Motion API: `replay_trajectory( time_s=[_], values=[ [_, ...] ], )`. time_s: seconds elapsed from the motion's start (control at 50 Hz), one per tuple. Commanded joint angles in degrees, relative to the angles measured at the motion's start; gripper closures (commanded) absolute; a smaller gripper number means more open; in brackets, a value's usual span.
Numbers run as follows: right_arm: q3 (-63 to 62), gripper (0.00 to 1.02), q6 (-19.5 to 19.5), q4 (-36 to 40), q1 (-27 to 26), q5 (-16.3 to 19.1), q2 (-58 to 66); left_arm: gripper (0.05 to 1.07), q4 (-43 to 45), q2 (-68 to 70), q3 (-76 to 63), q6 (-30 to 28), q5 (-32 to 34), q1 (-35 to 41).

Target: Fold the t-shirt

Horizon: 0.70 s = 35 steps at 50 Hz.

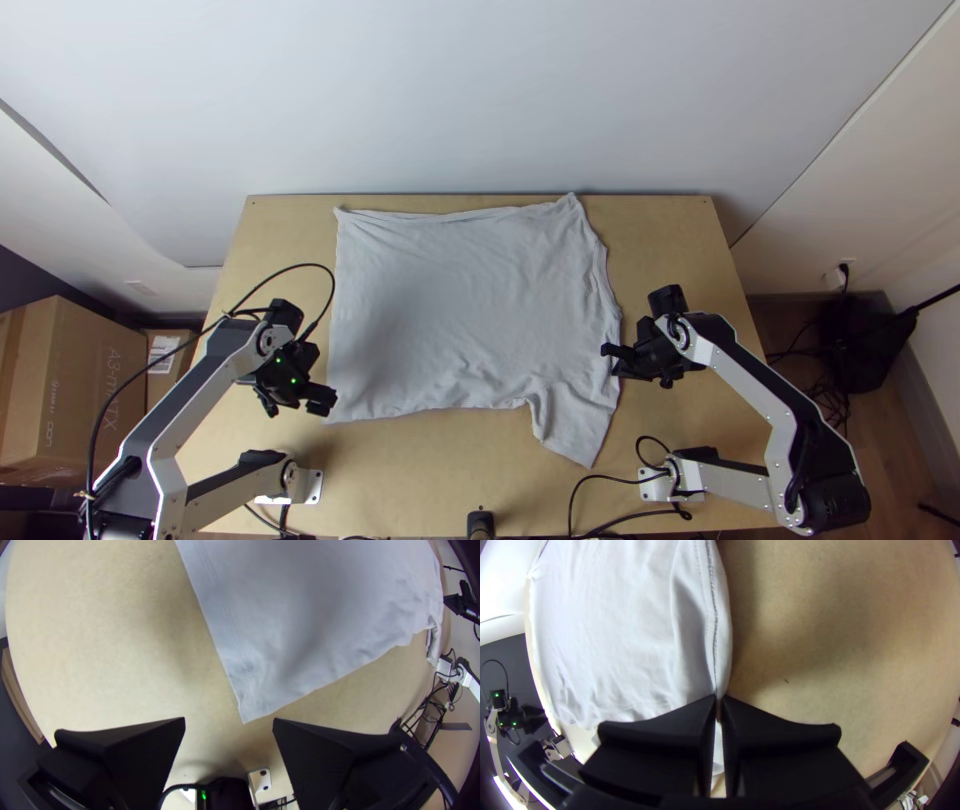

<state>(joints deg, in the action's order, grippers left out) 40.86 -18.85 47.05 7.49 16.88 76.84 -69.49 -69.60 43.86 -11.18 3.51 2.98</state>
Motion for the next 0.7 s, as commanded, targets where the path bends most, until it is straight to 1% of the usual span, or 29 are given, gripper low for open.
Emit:
replay_trajectory(
  time_s=[0.0, 0.02, 0.08, 0.14, 0.68],
  values=[
    [-0.70, 1.00, -0.84, 0.68, 0.34, -0.54, -1.16, 0.26, 0.59, -2.47, -2.02, 1.07, -0.43, 1.24],
    [-0.61, 1.00, -0.84, 0.68, 0.25, -0.54, -1.16, 0.27, 0.68, -2.91, -1.93, 1.16, -0.43, 1.41],
    [-0.43, 1.00, -0.84, 0.68, 0.16, -0.54, -1.16, 0.44, 1.38, -3.52, -1.76, 1.78, -0.43, 1.67],
    [-0.17, 1.00, -0.92, 0.68, 0.25, -0.45, -1.16, 0.56, 2.17, -3.79, -1.58, 2.21, -0.43, 1.85],
    [0.62, 1.00, -1.10, 0.68, 0.25, -0.45, -2.22, 0.55, 4.10, -11.52, -1.14, 4.76, 0.18, 6.95]
  ],
)
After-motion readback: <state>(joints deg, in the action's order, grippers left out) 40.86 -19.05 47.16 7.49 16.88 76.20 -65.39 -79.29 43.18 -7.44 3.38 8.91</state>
